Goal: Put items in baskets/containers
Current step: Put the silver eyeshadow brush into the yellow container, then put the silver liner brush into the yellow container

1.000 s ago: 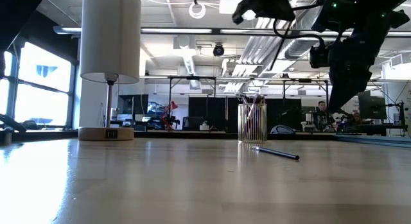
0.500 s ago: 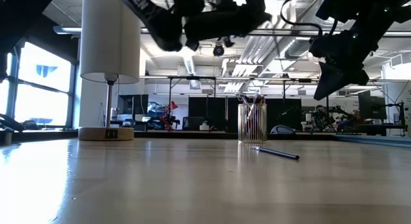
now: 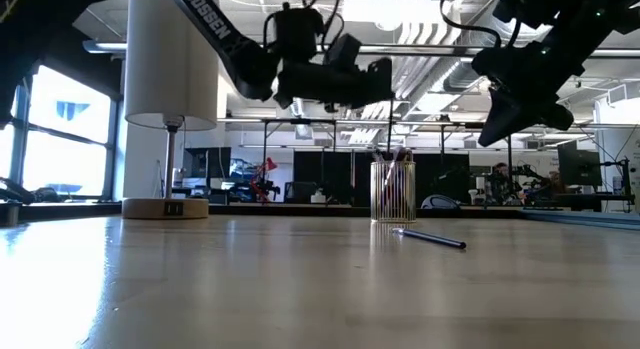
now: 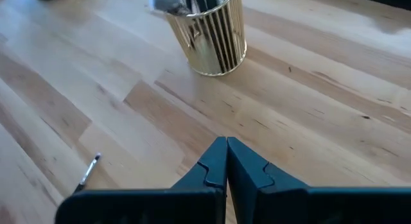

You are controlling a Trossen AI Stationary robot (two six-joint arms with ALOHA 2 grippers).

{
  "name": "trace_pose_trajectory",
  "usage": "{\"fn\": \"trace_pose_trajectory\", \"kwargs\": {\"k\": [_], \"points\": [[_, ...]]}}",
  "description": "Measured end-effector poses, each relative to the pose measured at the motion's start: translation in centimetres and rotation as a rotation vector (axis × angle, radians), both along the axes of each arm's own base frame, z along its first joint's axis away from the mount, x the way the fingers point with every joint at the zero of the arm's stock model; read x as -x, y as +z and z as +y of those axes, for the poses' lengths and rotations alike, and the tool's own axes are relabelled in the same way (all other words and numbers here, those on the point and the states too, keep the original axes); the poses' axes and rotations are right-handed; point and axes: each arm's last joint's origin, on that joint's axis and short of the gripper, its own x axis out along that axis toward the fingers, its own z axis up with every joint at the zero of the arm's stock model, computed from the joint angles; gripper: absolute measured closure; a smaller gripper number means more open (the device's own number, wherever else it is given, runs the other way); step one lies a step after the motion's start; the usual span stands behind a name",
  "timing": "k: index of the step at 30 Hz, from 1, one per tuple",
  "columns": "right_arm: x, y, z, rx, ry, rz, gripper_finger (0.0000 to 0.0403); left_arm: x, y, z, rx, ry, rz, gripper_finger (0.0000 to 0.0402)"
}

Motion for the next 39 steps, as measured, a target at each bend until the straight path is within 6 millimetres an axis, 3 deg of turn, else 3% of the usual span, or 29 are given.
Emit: {"fn": "trace_pose_trajectory", "kwargs": {"k": [7,13,20,24,29,34,39], "points": [[0.0,0.0,0.0,0.000,-0.018,-0.009,0.0400,-0.4,-3.6,0.7,0.107,-0.057,0.171,0.0390],[-0.1,0.1,-0.1,0.006,-0.021,-0.015,0.0400,-0.5,-4.9,0.7,0.168,-0.056,0.227,0.0354],[-0.1,0.0,0.1,-0.009,0.042,0.002,0.0400,-0.6,-4.8,0.6,0.166,-0.065,0.232,0.0278],[-0.1,-0.1,0.3,-0.060,0.121,0.012,0.0400,-1.5,-3.1,0.2,0.147,-0.101,0.190,0.0234],[0.6,-0.7,0.6,-0.123,0.171,0.096,0.0400,-2.9,2.2,-3.4,0.121,-0.107,0.134,0.0215],[1.4,-2.1,0.9,-0.146,0.200,0.172,0.0400,-3.2,6.5,-8.5,0.140,-0.095,0.247,0.0240],[2.2,-5.0,1.2,-0.207,0.240,0.144,0.0400,-3.0,7.1,-13.6,0.291,-0.138,0.442,0.0309]]}}
